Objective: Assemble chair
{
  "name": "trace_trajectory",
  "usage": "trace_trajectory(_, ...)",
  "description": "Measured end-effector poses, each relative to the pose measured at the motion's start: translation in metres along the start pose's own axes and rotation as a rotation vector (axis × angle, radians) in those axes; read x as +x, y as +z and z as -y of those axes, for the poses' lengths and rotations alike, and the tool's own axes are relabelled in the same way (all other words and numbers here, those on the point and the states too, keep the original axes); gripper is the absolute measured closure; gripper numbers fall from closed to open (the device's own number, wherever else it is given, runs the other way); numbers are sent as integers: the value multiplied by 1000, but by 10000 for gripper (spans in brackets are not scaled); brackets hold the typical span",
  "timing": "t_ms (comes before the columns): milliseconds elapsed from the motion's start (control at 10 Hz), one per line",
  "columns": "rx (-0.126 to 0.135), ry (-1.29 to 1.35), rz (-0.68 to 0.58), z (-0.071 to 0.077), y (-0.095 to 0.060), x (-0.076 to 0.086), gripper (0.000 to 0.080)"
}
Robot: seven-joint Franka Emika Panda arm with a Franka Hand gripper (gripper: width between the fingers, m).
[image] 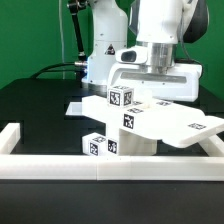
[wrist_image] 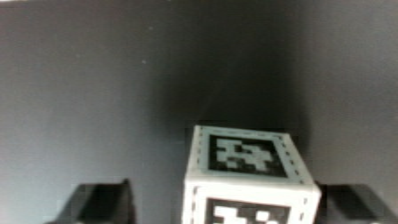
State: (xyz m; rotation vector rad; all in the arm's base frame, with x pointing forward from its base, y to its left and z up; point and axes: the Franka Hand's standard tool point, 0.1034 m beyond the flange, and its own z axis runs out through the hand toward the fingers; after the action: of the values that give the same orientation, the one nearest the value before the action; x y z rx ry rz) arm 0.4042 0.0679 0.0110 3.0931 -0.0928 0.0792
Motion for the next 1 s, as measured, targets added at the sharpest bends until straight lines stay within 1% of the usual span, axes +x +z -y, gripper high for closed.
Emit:
trace_trajectory(100,0,0,0,0,0,0,409)
trace_trajectory(200,0,0,0,0,0,0,512)
trace_trajectory(600,0,0,0,0,0,0,512)
trace_trajectory(700,-1,-10,-1,-2,-1,1,512)
trace_trajectory(800,-1,-19,-7,-9,-4,5,512)
trace_trajectory(1000,8,-24,6,-16,-15,14,511)
